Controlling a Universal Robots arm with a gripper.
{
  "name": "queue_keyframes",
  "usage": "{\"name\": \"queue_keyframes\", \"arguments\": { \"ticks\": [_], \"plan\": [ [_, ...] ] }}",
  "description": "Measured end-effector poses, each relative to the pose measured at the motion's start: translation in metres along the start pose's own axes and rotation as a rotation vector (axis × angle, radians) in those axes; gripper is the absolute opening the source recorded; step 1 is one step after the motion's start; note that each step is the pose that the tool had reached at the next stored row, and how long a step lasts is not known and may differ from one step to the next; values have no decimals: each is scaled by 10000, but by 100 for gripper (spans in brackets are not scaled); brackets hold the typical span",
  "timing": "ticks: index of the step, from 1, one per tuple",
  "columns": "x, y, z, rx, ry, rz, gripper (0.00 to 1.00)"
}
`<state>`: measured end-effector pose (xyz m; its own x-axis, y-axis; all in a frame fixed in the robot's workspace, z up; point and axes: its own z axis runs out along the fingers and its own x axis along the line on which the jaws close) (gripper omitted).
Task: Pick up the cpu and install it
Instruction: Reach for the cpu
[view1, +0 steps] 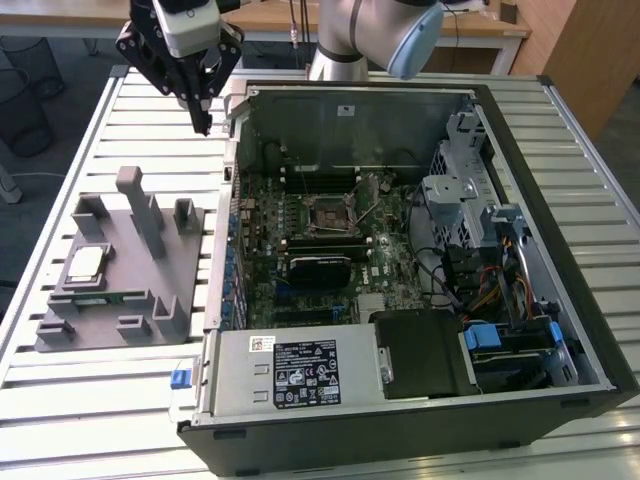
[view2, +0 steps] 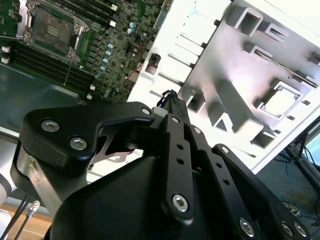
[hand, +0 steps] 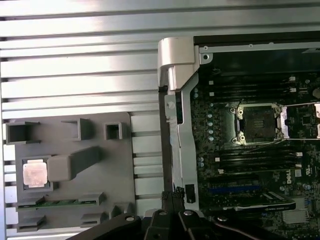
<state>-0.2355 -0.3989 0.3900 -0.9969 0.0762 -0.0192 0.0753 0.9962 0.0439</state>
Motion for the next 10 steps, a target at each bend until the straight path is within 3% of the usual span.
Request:
{"name": "queue_keyframes", "arguments": {
  "ticks": [10],
  "plan": [
    [142,-11,2,0,5,0,11]
  ]
}}
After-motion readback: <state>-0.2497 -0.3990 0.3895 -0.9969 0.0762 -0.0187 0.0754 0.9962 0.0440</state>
